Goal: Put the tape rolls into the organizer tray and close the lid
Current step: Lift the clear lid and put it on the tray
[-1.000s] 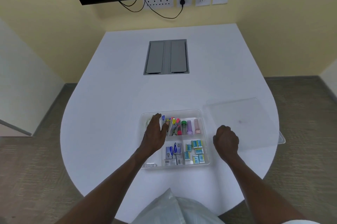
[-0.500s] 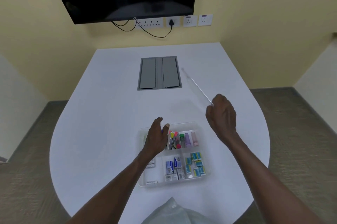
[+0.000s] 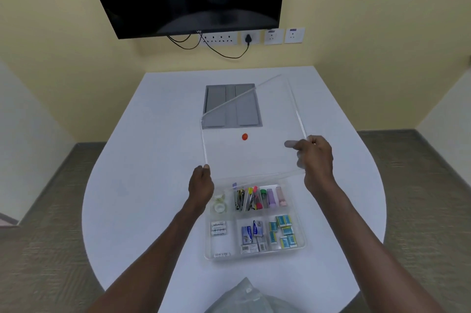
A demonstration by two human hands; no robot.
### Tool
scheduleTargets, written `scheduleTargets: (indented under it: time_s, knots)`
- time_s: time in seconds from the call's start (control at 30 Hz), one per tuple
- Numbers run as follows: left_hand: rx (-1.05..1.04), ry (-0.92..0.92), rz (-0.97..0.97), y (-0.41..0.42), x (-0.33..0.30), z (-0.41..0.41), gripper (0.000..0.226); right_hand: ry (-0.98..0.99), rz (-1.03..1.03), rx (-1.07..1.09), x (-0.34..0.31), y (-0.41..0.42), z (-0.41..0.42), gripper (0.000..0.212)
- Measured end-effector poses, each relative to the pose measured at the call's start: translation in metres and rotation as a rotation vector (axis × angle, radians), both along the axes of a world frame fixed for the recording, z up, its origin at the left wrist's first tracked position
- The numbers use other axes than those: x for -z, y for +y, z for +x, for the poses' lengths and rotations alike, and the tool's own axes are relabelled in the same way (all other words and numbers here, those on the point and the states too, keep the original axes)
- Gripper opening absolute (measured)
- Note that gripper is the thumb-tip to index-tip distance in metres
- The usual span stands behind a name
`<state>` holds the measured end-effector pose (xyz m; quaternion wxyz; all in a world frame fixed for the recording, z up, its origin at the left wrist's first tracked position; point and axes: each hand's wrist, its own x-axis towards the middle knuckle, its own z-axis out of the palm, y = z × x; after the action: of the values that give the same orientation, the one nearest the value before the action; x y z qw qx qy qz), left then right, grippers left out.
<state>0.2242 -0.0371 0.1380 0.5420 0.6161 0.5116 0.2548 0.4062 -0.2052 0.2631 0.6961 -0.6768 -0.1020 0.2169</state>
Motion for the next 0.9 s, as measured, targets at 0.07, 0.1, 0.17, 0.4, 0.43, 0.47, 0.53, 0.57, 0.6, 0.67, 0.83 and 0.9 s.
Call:
scheduleTargets:
  time_s: [0.07,0.1,0.17,0.4,0.43,0.47,0.53,0.57,0.6,0.67,0.83,0.9]
  knots:
    - [-0.054,-0.121,-0.112,0.001,0.005,-0.008,0.023,0.062,-0.011,0.005,0.014,-0.003,-0.001,0.021]
    - [-0.088,-0.161,-0.149,0.000,0.006,-0.012,0.019,0.069,-0.041,0.010,0.021,-0.005,-0.002,0.019]
    - [-0.137,-0.190,-0.177,-0.003,0.010,-0.021,0.017,0.094,-0.090,0.005,0.044,-0.009,-0.001,0.024]
    - [-0.120,0.009,-0.146,-0.024,0.052,-0.055,0.026,-0.198,-0.606,-0.096,0.127,-0.044,0.003,0.035]
    - [-0.094,0.085,-0.117,-0.027,0.058,-0.059,0.028,-0.235,-0.667,-0.123,0.138,-0.050,0.004,0.034]
    - [-0.068,0.142,-0.097,-0.031,0.064,-0.063,0.030,-0.253,-0.722,-0.147,0.149,-0.056,0.005,0.032]
    - [-0.040,0.217,-0.070,-0.038,0.072,-0.067,0.030,-0.242,-0.798,-0.183,0.165,-0.064,0.005,0.028]
    - [-0.034,0.242,-0.055,-0.042,0.074,-0.069,0.030,-0.234,-0.822,-0.196,0.171,-0.067,0.004,0.027]
    - [-0.031,0.263,-0.043,-0.045,0.076,-0.070,0.030,-0.225,-0.842,-0.206,0.176,-0.070,0.003,0.025]
    - [-0.022,0.314,-0.013,-0.051,0.080,-0.073,0.030,-0.216,-0.873,-0.220,0.185,-0.073,0.001,0.022]
    - [-0.011,0.423,0.024,-0.062,0.090,-0.078,0.029,-0.231,-0.909,-0.248,0.197,-0.077,-0.005,0.019]
    - [-0.013,0.438,0.027,-0.066,0.093,-0.080,0.028,-0.244,-0.905,-0.252,0.200,-0.078,-0.007,0.021]
